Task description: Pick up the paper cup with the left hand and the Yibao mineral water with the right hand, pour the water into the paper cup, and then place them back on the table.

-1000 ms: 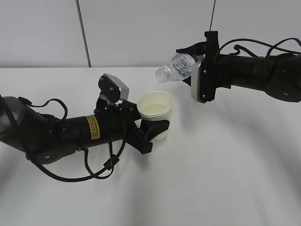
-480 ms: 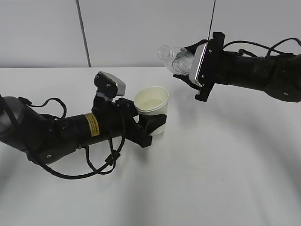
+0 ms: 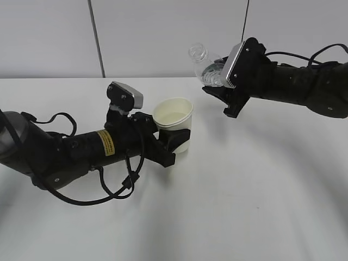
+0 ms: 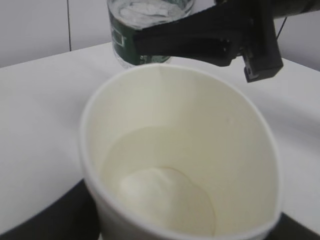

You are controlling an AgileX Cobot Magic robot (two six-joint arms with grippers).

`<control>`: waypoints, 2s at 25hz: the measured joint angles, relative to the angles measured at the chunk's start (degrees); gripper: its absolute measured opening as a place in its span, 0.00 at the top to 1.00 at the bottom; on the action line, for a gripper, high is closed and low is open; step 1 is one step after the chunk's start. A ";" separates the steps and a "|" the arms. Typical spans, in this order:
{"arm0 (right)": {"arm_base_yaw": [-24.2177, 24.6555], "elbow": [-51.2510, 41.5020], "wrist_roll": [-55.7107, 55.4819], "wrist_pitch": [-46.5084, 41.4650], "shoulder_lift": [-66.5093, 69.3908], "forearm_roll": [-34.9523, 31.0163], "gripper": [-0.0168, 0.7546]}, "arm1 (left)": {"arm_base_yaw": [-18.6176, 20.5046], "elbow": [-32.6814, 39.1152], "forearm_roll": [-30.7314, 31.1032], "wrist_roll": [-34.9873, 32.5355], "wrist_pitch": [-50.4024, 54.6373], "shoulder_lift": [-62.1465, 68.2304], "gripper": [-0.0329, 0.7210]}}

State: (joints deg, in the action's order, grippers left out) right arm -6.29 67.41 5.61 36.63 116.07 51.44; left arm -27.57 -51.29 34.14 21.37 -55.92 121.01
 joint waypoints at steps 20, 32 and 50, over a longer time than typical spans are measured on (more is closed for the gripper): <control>0.00 0.00 -19.34 -1.89 0.00 -0.13 0.33 | 5.43 0.00 -0.42 -0.67 1.46 0.00 0.42; 0.00 0.00 -26.22 -1.89 0.00 -0.13 0.33 | 13.23 0.00 -0.66 -2.27 1.46 0.00 0.43; 0.00 0.00 -28.09 -2.21 1.26 -5.93 0.33 | 14.81 0.00 -2.16 -7.67 4.43 0.00 0.43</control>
State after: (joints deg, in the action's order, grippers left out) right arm -6.29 67.41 -22.49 34.42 117.33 45.51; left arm -12.76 -51.29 31.98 13.70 -51.49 121.01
